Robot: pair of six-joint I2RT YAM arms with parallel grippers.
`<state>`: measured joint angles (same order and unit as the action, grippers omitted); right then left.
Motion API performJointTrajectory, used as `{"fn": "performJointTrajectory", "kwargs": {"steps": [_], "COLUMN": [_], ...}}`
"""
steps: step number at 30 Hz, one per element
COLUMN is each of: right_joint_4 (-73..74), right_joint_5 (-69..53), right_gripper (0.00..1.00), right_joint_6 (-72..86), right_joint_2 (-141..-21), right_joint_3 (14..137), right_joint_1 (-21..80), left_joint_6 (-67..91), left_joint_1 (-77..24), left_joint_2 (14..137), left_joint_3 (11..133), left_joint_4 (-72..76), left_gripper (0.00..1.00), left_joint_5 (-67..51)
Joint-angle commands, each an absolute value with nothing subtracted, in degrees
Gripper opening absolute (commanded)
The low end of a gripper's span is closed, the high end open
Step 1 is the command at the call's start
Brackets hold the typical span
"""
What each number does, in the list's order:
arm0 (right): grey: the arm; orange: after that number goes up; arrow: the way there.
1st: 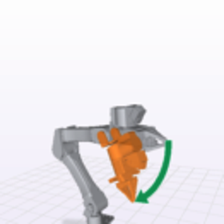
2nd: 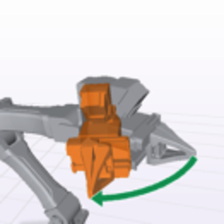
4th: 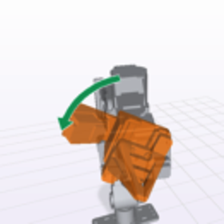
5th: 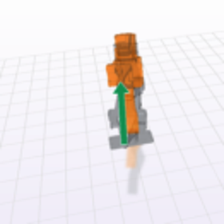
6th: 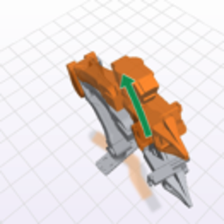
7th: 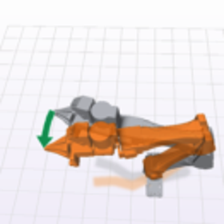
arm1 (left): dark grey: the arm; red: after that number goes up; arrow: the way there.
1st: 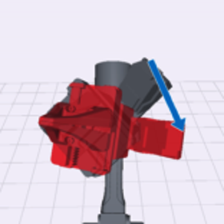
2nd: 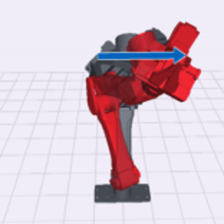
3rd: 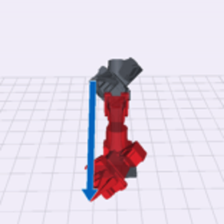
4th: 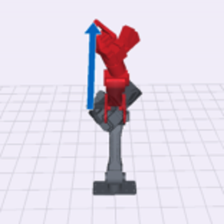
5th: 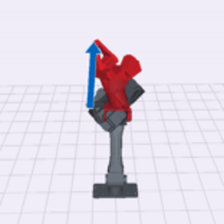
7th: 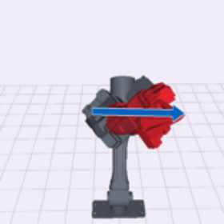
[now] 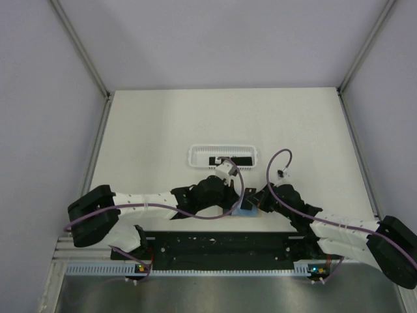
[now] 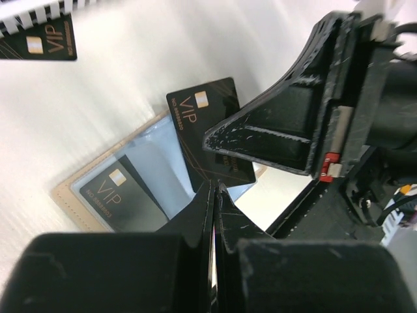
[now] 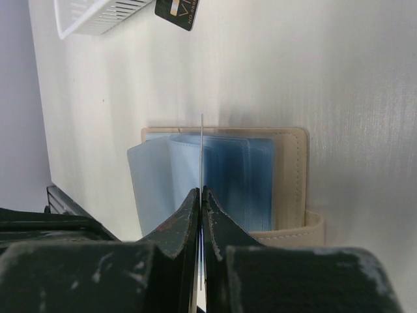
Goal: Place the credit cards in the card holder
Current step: Insert the credit card into the card holder.
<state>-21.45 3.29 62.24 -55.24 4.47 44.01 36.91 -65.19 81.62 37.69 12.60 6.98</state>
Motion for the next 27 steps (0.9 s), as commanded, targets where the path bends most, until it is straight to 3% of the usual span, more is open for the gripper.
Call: {"fn": "performJointTrajectory", "kwargs": {"steps": [1,9,19,27], "right_joint_4": [-23.03,-15.21,-10.46,-7.91], "right_joint_5": [2.73,4.92,6.68,7.47], "right_gripper": [0.0,0.0,0.0,0.0], "right_joint_6": [61.53,59.59,59.59,58.8], "right_joint_2": [-54.76,-49.93,-46.15,-44.38], "right_joint_3": [4.3,6.5,6.15,6.59], "right_joint_1": [43.59,43.59,43.59,43.59], "left_joint_6": [36.39,35.07,31.64,34.45], "left_joint_1": [-64.69,-64.16,-64.25,-64.25], "left_joint_2": [76.47,74.18,83.23,85.96], "left_joint_3": [36.48,35.94,42.97,40.7], "left_joint_4": [12.04,11.69,12.39,12.57], "left_gripper": [0.0,0.0,0.0,0.0], "left_joint_5": [10.54,10.29,3.17,7.64]}}
